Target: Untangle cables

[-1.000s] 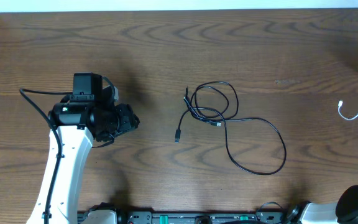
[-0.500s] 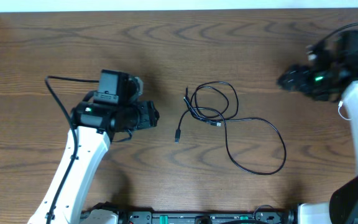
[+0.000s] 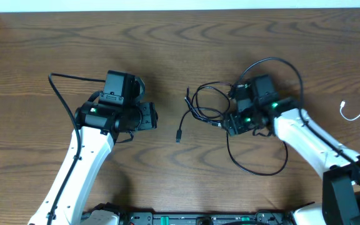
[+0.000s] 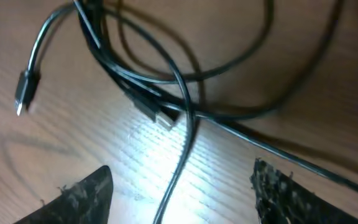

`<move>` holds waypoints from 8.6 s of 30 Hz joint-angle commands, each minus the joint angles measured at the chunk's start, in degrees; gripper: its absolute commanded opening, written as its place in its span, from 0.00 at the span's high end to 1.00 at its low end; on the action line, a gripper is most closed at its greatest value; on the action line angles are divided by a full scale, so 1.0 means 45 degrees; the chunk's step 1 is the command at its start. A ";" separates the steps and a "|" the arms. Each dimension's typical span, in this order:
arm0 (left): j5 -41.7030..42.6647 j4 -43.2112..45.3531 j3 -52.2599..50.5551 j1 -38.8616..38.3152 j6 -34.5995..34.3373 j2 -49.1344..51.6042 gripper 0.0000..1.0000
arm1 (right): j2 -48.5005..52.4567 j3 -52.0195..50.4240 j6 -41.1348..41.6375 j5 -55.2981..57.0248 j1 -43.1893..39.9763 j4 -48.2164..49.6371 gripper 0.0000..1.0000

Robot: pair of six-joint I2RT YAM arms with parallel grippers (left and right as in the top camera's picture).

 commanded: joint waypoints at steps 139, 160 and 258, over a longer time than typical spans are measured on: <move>-0.0160 -0.0214 -0.0005 -0.0053 0.0112 0.0073 0.41 | 0.1943 -0.0321 -0.0097 -0.1666 -0.8369 -0.2560 0.99; -0.0165 -0.0209 -0.0005 -0.0053 0.0117 0.0073 0.41 | -0.4439 0.7393 -0.1923 -0.4347 -0.2720 -0.1812 0.99; -0.0160 -0.0272 -0.0175 -0.0053 0.0112 0.0073 0.41 | 0.2579 0.6907 0.0928 0.2278 -0.5022 -0.7067 0.99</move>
